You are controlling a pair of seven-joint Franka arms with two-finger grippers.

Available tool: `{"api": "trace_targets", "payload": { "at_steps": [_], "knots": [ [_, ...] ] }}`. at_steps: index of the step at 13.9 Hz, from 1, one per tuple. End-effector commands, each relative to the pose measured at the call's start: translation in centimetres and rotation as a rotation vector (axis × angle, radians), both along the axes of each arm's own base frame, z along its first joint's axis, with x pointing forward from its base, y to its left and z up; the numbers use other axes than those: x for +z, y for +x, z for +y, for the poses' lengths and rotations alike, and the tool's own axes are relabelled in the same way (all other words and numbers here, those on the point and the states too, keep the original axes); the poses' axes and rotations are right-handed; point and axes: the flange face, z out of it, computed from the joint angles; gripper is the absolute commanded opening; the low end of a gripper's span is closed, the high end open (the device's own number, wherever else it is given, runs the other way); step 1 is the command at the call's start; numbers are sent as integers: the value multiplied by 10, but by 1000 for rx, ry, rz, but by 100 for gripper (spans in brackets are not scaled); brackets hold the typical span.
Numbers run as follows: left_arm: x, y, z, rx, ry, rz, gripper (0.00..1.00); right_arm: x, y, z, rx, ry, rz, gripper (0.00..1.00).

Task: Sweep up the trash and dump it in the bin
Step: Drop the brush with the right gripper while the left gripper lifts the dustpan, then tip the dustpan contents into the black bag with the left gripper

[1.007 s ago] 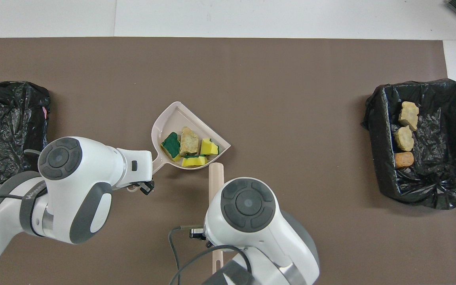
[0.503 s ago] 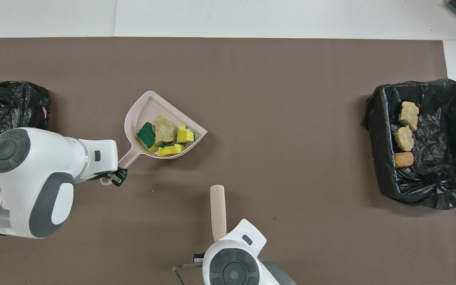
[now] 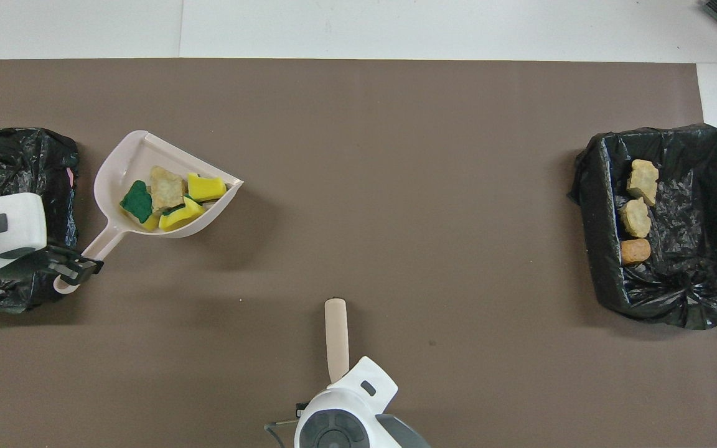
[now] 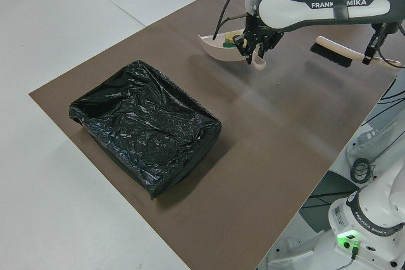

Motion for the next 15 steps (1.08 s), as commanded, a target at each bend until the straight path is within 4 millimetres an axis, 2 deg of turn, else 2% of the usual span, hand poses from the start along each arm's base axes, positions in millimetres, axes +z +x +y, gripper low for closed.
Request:
{"api": "trace_targets", "payload": {
  "at_steps": [1,2,3,5,7,9,10,12,15],
  "knots": [
    [37,-2,51,8,0,-24,0,-12,-2,8,0,-14,-35,7],
    [44,-4,70,15,9,-31,0,-12,-1,8,9,-26,-38,66],
    [47,-7,91,15,35,-35,0,-6,0,9,19,-41,-39,100],
    [50,-16,136,26,86,-44,0,20,16,9,21,-72,-23,100],
    [53,-25,172,-1,155,-45,0,55,48,-1,35,-75,-11,100],
    [69,-38,221,15,200,-63,0,88,76,-14,62,-74,2,100],
    [69,-46,242,47,205,-63,0,102,88,-23,72,-77,11,100],
    [66,-61,283,49,290,-34,0,136,120,-56,100,-82,35,100],
    [73,-54,313,16,391,-29,0,172,154,-100,198,-96,22,100]
  ]
}}
